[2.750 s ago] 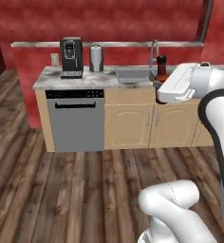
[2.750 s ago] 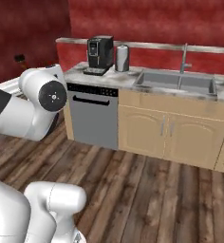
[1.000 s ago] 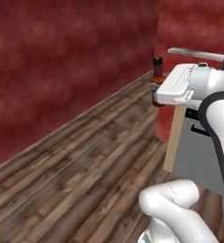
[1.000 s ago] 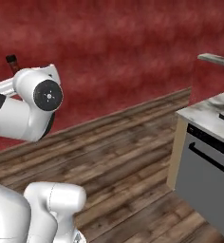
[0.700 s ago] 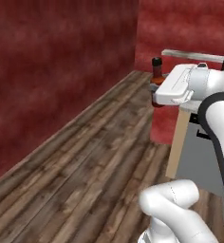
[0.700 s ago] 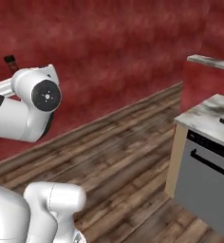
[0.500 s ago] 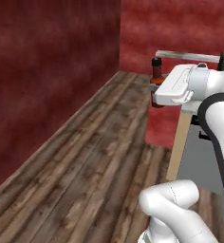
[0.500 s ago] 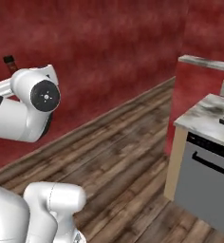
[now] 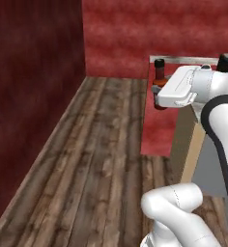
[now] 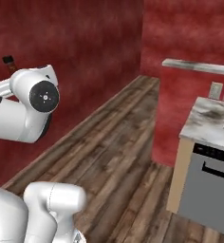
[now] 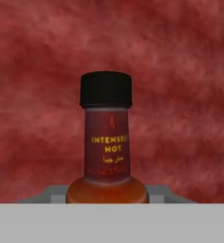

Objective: The dining table condiment station is running low on condiment bottle. Refill the condiment station by opening the cabinet and taking the condiment bottle from the cabinet and placing it on the dining table.

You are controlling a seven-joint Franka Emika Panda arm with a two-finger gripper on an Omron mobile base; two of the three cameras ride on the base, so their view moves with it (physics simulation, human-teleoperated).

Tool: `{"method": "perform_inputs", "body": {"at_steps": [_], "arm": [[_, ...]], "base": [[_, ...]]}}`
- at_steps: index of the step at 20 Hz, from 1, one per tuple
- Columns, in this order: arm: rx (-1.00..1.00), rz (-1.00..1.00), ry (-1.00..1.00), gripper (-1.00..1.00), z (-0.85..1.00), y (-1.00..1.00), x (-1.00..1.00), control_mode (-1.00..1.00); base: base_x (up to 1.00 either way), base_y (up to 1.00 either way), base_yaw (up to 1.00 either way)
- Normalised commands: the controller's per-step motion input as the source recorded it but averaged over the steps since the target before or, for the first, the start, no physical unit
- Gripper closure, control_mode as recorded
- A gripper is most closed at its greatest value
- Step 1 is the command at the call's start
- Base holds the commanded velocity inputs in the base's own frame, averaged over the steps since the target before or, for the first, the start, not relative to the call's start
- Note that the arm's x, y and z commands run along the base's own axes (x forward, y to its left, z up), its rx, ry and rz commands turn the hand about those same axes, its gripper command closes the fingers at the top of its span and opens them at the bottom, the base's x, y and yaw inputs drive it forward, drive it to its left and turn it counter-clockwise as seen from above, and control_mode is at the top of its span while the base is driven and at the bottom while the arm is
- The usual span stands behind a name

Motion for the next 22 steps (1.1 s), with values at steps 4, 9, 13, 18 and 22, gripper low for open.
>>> {"method": "perform_inputs", "body": {"at_steps": [4, 9, 13, 18, 22], "arm": [[0.00, 0.00, 0.00, 1.00, 0.00, 0.00, 0.00, 1.00], [0.00, 0.00, 0.00, 1.00, 0.00, 0.00, 0.00, 1.00], [0.00, 0.00, 0.00, 1.00, 0.00, 0.00, 0.00, 1.00], [0.00, 0.00, 0.00, 1.00, 0.00, 0.00, 0.00, 1.00], [0.00, 0.00, 0.00, 1.00, 0.00, 0.00, 0.00, 1.00]], "base": [[1.00, 0.78, -0.41], [1.00, 0.73, -0.41], [1.00, 0.70, -0.41], [1.00, 0.69, -0.42], [1.00, 0.74, -0.43]]}}
